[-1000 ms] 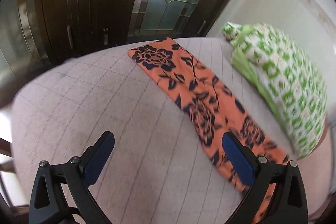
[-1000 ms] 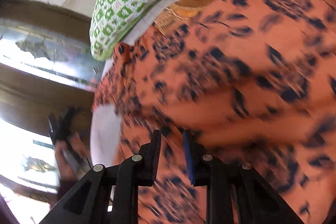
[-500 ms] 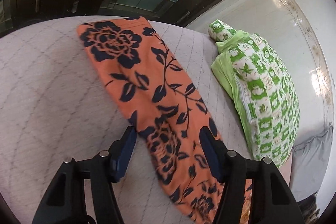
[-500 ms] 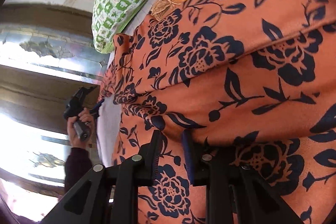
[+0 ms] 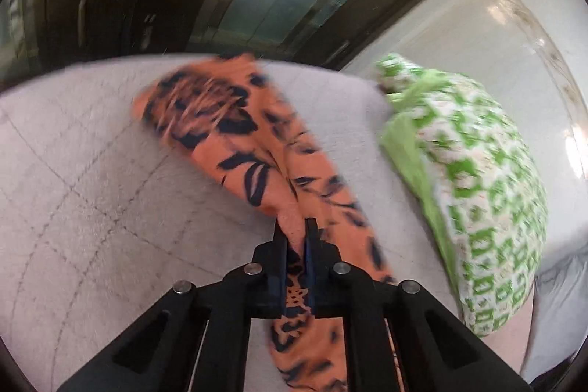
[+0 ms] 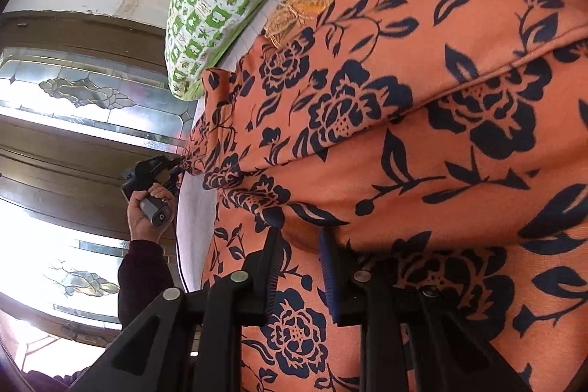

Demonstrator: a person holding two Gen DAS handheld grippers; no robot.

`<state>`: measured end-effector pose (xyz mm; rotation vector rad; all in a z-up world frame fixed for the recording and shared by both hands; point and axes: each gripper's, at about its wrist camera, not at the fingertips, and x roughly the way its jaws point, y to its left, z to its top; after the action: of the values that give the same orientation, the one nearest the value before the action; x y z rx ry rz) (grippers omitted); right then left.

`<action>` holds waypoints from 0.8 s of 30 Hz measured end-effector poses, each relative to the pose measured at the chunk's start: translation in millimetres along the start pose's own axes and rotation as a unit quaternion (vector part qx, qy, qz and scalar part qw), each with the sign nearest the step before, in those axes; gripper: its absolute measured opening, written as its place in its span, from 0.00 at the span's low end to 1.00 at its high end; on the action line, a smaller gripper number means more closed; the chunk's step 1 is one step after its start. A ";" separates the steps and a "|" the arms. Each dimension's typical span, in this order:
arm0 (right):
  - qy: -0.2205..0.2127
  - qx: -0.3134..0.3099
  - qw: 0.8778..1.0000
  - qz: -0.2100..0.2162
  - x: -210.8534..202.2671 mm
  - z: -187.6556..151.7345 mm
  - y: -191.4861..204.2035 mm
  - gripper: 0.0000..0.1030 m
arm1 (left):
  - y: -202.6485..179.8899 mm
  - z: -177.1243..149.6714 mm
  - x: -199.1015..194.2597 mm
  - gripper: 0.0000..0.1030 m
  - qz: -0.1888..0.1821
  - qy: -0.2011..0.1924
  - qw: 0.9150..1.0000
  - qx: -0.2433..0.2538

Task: Fold small clothes

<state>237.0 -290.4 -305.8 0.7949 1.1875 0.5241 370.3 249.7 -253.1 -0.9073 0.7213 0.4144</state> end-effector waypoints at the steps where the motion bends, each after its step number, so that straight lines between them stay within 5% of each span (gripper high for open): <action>1: -0.006 -0.003 1.000 0.000 -3.6 0.1 1.9 0.23 | -8.6 -2.2 -7.5 0.07 -0.006 -0.007 1.000 0.010; 6: -0.040 -0.011 0.999 -0.004 -20.3 3.8 4.1 0.25 | -67.5 -29.6 -67.1 0.07 -0.065 -0.035 0.995 0.070; 10: -0.069 0.011 0.998 -0.001 -37.7 9.5 -4.4 0.25 | -110.4 -83.0 -120.3 0.07 -0.089 -0.059 0.980 0.166; 14: -0.109 0.017 0.994 -0.001 -63.2 16.0 -6.9 0.25 | -172.2 -164.8 -143.4 0.07 -0.091 -0.052 0.944 0.313; 16: -0.129 0.015 0.991 -0.011 -76.7 20.0 -8.1 0.25 | -194.3 -214.6 -147.5 0.07 -0.101 -0.040 0.916 0.387; 17: -0.143 0.015 0.989 -0.019 -84.7 22.7 -8.6 0.25 | -202.1 -244.4 -145.2 0.08 -0.101 -0.018 0.899 0.425; 21: -0.198 0.031 0.979 -0.041 -117.9 32.9 -15.5 0.25 | -199.9 -313.7 -139.2 0.21 -0.100 0.062 0.856 0.503; 22: -0.211 0.038 0.976 -0.046 -127.2 34.0 -18.6 0.25 | -194.6 -321.2 -142.8 0.25 -0.099 0.069 0.853 0.508; 24: -0.232 0.046 0.970 -0.064 -142.7 35.3 -22.7 0.28 | -183.7 -320.2 -153.2 0.57 -0.098 0.062 0.860 0.497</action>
<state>225.6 -418.4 -230.9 0.8568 0.8228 0.1615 250.9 -122.8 -170.6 -0.0103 0.8166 -0.2225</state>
